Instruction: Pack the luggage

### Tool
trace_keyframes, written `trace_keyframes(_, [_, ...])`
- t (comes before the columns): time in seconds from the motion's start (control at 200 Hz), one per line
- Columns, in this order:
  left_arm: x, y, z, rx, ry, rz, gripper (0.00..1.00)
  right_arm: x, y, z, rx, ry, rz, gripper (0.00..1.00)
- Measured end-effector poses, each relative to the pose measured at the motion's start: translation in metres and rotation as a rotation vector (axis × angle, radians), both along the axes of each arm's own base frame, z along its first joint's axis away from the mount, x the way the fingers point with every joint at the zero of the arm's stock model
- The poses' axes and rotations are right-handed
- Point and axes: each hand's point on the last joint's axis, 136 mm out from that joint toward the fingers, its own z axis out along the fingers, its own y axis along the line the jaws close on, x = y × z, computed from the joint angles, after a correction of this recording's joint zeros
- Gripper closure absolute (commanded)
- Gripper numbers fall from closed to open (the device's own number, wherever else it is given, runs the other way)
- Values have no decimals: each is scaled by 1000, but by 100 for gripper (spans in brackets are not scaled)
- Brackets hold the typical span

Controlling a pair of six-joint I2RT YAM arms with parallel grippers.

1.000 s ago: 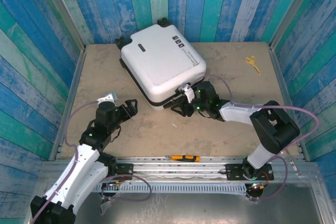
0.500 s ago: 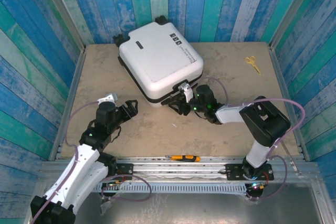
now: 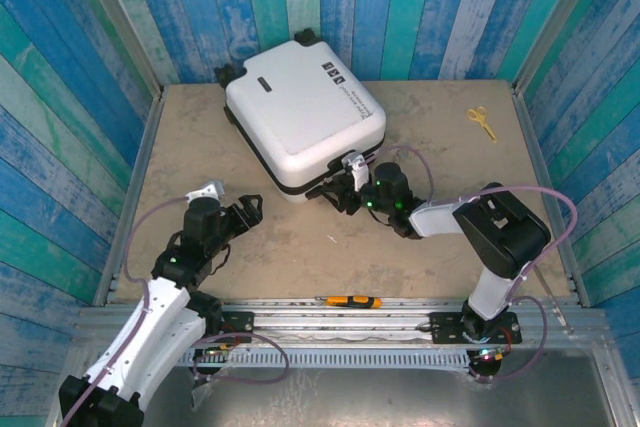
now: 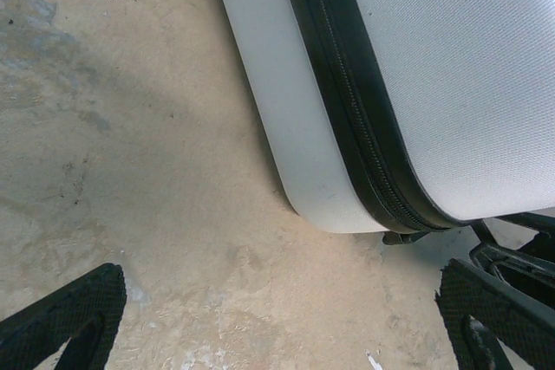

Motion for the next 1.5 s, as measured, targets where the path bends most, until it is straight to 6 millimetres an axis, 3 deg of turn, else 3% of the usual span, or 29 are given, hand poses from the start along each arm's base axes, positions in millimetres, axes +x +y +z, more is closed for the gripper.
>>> trace_keyframes(0.451, [-2,1,-5,-13,14,11,2,13,14,-7,-14,30,-91,48])
trace_keyframes(0.911, [-8,2,-18,-28,34,22,1,20,41,-8,43,42,-133,74])
trace_keyframes(1.157, [-10,2,-27,-32,51,23,2,22,45,-9,83,48,-153,81])
trace_keyframes(1.497, [-12,-1,-37,-36,68,12,9,20,42,-13,80,51,-155,99])
